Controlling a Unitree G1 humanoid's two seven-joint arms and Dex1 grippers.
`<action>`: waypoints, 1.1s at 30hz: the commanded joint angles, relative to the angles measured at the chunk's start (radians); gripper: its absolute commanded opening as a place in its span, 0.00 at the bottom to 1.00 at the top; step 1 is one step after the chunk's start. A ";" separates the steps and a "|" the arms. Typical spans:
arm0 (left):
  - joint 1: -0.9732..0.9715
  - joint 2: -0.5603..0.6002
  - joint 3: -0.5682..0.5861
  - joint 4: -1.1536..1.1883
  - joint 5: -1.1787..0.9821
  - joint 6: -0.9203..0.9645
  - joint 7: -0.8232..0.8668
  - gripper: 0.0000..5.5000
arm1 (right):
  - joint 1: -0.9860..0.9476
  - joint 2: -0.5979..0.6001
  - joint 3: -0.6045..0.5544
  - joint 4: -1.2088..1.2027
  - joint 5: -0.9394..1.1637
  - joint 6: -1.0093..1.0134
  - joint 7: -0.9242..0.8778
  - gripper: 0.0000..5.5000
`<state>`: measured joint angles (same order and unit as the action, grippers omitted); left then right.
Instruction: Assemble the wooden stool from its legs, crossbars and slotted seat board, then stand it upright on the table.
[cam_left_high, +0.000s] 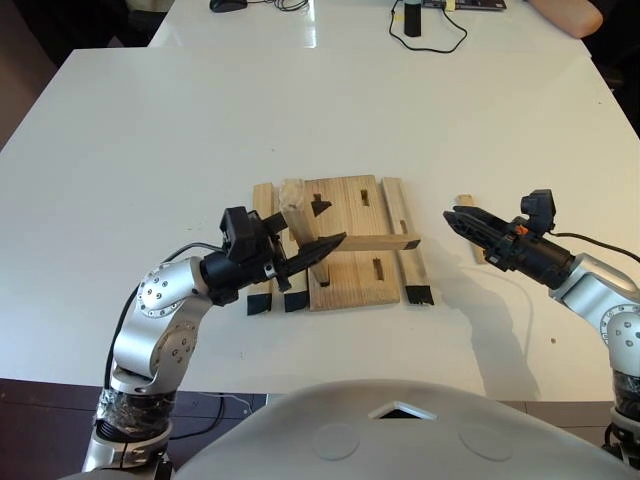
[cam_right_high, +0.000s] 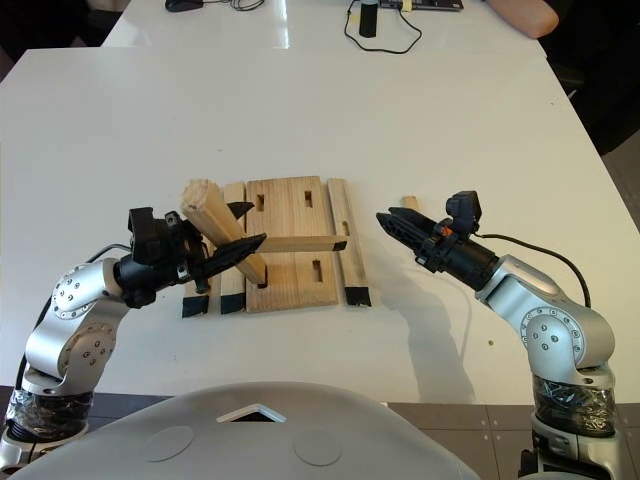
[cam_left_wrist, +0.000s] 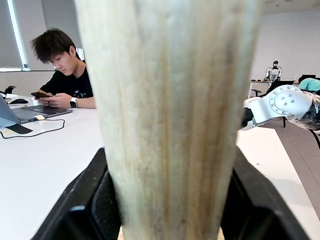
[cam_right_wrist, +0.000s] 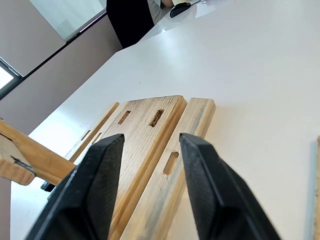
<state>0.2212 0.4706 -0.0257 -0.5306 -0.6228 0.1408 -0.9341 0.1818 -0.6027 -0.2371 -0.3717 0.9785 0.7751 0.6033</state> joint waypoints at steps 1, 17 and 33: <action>0.022 0.033 -0.018 0.062 0.054 0.001 -0.016 0.40 | -0.007 -0.001 -0.003 0.005 -0.018 0.008 -0.001 0.37; 0.078 0.117 -0.087 0.169 0.183 -0.075 -0.012 0.40 | 0.033 0.066 -0.006 -0.019 -0.040 -0.004 -0.038 0.37; -0.309 0.298 -0.154 0.135 0.162 0.192 -0.101 0.39 | 0.043 0.148 0.023 -0.021 -0.085 -0.037 -0.080 0.37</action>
<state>-0.0320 0.7147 -0.1542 -0.4396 -0.4922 0.2593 -0.9875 0.2236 -0.4716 -0.2308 -0.3875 0.9173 0.7529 0.5383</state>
